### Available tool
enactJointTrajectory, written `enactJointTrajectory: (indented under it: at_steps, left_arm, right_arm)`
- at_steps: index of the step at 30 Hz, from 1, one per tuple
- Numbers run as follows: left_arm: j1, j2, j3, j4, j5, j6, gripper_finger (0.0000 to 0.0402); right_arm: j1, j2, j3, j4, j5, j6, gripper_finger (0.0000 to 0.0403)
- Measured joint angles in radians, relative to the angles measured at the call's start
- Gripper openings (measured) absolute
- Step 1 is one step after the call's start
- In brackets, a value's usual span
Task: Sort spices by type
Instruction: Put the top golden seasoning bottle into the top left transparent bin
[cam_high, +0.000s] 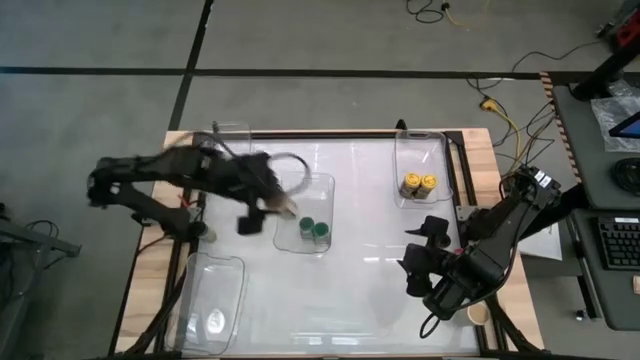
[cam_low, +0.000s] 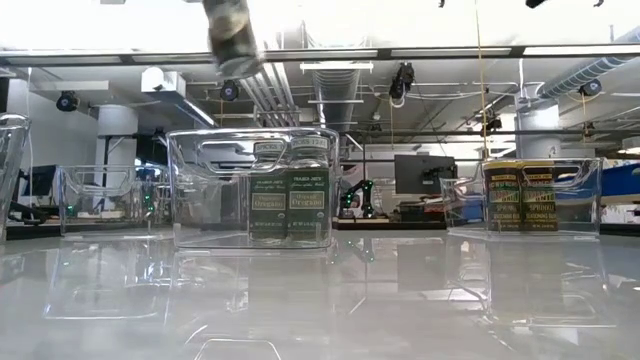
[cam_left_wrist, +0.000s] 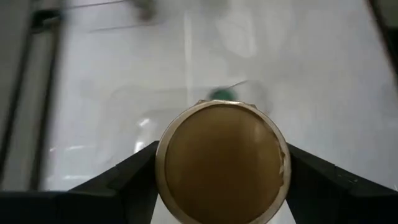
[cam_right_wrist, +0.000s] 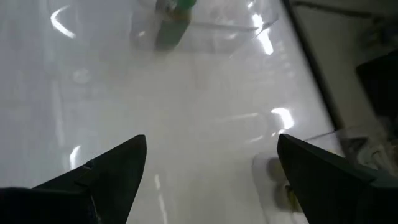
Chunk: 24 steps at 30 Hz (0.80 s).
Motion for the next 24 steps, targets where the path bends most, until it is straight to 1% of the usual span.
enactJointTrajectory:
  at_steps: [2, 9, 12, 14, 18, 24]
  left_arm:
    - [0.044, -0.085, -0.057, -0.022, -0.022, -0.005, 0.0264]
    - [0.223, -0.329, -0.243, -0.096, -0.054, 0.001, 0.0264]
    - [0.293, -0.398, -0.319, -0.119, -0.060, 0.012, 0.0264]
    - [0.332, -0.442, -0.363, -0.122, -0.052, 0.029, 0.0264]
    - [0.420, -0.487, -0.429, -0.132, -0.054, 0.097, 0.0264]
    - [0.588, -0.475, -0.463, -0.138, -0.030, 0.228, 0.0263]
  right_arm:
    - [0.000, 0.000, 0.000, 0.000, 0.042, -0.004, 0.0352]
    - [-0.033, -0.001, 0.000, 0.009, 0.215, -0.007, 0.0352]
    - [-0.062, -0.001, 0.000, 0.030, 0.250, -0.007, 0.0352]
    - [-0.085, -0.001, 0.000, 0.048, 0.251, -0.009, 0.0352]
    - [-0.121, -0.001, 0.000, 0.100, 0.252, -0.018, 0.0352]
    - [-0.141, -0.001, 0.000, 0.177, 0.251, -0.019, 0.0352]
